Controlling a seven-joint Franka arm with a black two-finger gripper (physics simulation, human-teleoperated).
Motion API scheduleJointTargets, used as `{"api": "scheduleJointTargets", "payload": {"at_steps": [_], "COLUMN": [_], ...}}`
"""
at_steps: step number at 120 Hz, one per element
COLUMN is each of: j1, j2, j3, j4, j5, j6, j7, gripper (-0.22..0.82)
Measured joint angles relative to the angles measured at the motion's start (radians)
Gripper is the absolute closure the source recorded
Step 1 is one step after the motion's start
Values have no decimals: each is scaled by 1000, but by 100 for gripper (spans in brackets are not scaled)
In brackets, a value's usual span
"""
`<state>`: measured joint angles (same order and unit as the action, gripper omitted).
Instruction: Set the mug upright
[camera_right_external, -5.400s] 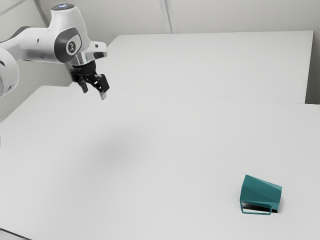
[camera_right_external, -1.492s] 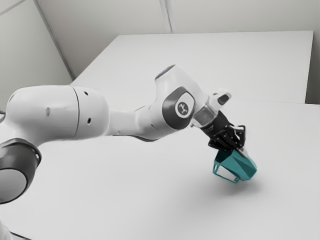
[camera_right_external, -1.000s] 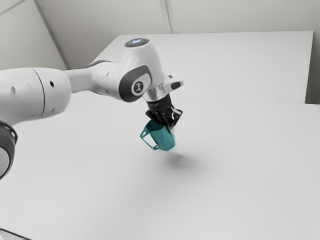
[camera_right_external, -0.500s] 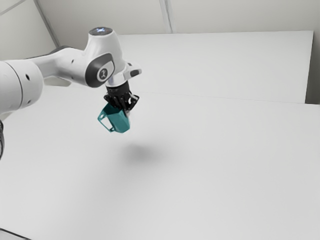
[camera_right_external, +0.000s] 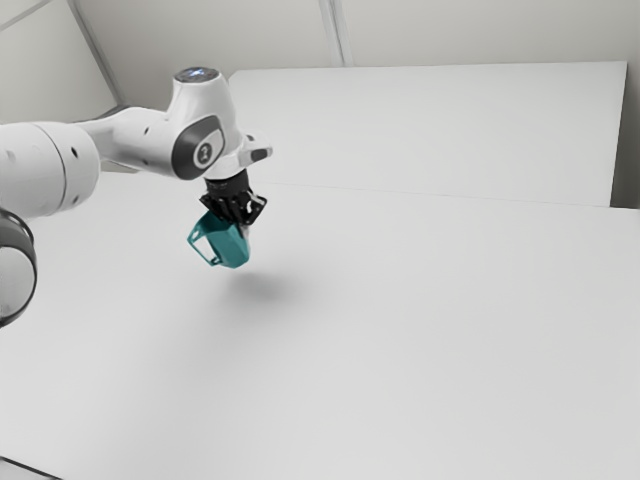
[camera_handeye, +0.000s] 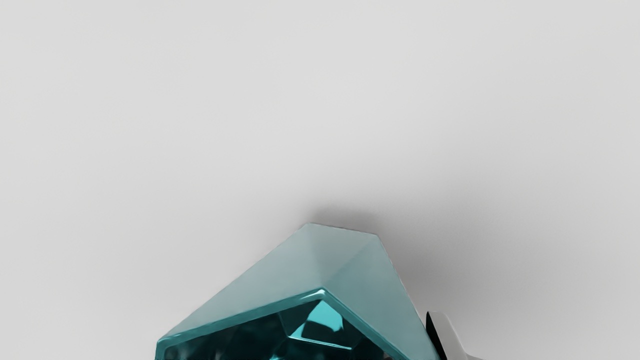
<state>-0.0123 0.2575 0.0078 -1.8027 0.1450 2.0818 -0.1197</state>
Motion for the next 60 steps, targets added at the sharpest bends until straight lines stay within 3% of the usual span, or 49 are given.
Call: {"api": "scheduleJointTargets", "payload": {"at_steps": [60], "j1": [-2], "j2": [106], "j3": [-11], "j4": [3], "j5": [-25], "j6": [65], "j7": [25], "gripper": [78]}}
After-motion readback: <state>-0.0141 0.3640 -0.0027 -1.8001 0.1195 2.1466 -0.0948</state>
